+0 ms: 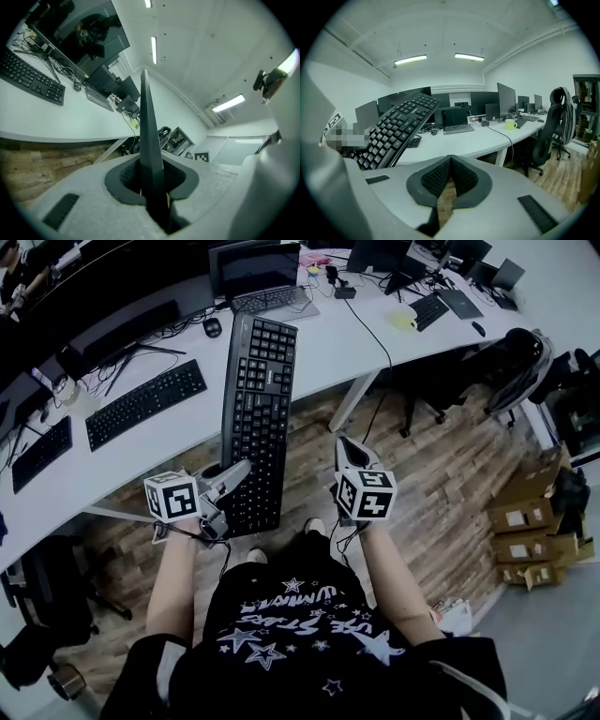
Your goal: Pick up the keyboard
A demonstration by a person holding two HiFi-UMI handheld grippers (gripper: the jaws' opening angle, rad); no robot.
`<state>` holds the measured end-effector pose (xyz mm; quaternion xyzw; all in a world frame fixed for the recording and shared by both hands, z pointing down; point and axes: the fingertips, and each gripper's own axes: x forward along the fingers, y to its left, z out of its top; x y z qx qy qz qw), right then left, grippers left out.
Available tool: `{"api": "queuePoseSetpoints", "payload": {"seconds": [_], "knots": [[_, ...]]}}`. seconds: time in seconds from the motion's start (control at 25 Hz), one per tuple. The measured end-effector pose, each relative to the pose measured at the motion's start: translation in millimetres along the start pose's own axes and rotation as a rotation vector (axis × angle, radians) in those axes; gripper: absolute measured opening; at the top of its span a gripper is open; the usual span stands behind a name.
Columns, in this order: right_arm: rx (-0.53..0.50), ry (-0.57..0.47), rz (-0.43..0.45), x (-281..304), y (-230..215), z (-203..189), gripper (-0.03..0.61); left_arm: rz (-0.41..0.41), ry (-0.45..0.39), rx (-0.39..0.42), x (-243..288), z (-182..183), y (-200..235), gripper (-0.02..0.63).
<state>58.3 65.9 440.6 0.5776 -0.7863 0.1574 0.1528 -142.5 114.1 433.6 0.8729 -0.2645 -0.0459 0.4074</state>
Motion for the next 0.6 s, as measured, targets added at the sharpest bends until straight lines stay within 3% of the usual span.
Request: {"api": "queuePoseSetpoints", "payload": {"seconds": [0.36, 0.6], "knots": [[0.03, 0.013, -0.031, -14, 33, -31, 0.006, -0.048, 0.031, -0.001, -33, -23, 4, 0.075], [0.047, 0.021, -0.027, -8, 53, -45, 0.006, -0.037, 0.021, 0.007, -48, -25, 20, 0.075]]}}
